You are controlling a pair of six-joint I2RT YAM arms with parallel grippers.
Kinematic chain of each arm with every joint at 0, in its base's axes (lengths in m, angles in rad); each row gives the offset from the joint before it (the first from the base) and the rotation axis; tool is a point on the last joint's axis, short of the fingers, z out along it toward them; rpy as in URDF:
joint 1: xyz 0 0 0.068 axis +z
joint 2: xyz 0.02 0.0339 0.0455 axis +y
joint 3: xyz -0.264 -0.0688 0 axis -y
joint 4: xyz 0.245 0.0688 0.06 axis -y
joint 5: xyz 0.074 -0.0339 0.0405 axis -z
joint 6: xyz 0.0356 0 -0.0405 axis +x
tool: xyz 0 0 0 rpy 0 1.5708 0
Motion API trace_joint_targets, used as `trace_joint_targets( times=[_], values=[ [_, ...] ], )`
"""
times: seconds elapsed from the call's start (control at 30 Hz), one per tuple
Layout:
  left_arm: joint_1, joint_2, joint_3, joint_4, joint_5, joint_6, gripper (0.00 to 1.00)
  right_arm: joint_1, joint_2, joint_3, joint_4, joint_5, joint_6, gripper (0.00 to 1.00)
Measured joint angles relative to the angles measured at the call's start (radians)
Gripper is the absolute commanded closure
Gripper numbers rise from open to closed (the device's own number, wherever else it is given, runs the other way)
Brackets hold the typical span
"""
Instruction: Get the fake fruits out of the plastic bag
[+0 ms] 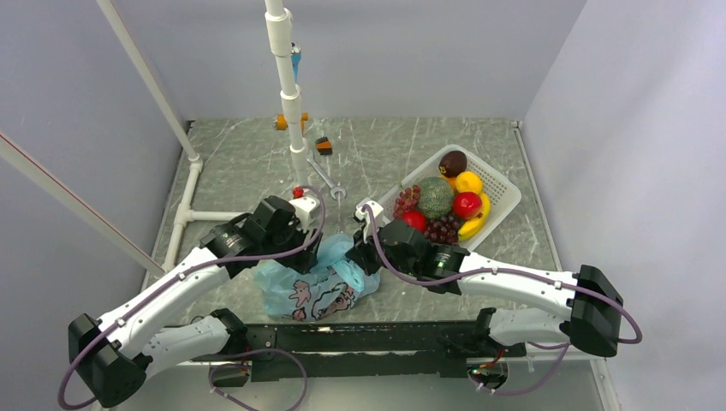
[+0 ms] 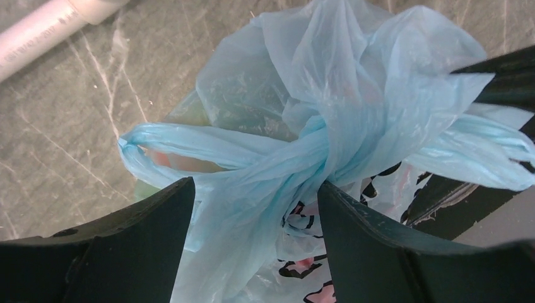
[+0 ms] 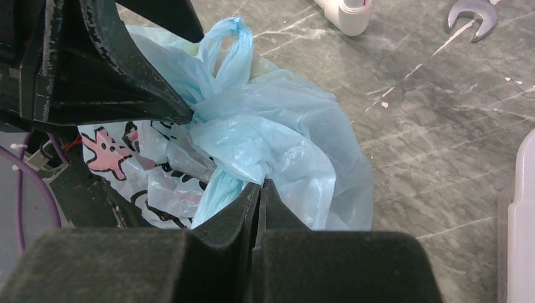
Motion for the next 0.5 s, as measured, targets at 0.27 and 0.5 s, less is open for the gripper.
trace_joint_targets(
  times=[0.27,0.5],
  values=[
    [0.045,-0.072,-0.082,0.026,0.105,0.016,0.77,0.0,-0.018,-0.009,-0.001,0.028,-0.007,1.0],
    [0.047,-0.131,-0.103,0.06,-0.027,0.007,1.0,-0.003,-0.04,-0.022,-0.008,0.128,0.026,1.0]
  ],
)
